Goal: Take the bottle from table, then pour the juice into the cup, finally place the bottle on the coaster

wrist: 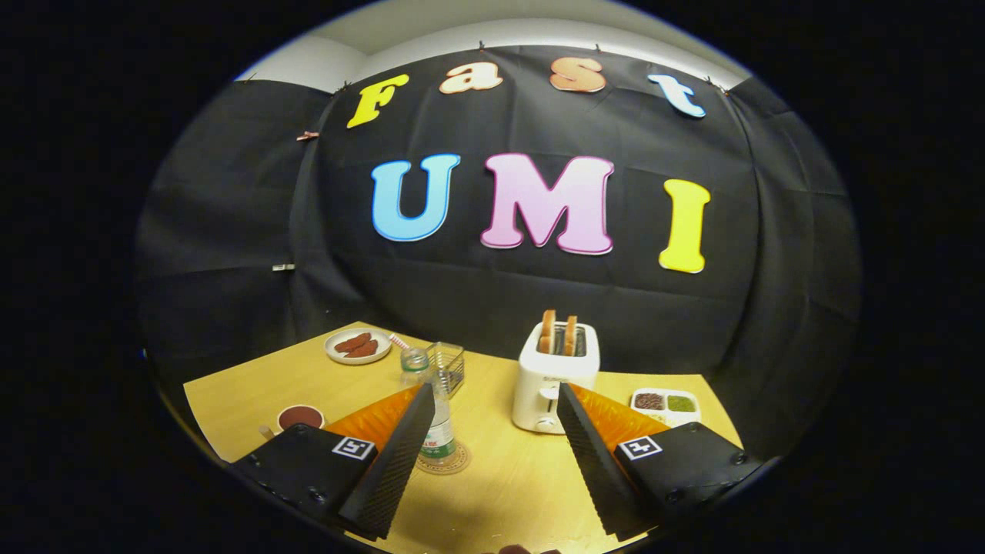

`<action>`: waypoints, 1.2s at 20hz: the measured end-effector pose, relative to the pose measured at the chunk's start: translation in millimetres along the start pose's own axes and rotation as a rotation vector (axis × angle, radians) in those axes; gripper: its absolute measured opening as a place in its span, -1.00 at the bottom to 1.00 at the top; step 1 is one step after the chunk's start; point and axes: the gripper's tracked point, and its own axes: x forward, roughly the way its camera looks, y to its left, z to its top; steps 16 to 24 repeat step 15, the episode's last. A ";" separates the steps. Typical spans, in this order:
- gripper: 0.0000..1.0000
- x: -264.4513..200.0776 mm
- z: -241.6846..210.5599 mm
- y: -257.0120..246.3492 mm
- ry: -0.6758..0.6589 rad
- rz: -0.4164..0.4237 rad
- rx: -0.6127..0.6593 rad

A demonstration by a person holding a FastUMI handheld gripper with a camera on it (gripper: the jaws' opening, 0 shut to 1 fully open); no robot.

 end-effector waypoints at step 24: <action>0.97 -151.8 53.3 -55.5 -0.073 -0.329 0.028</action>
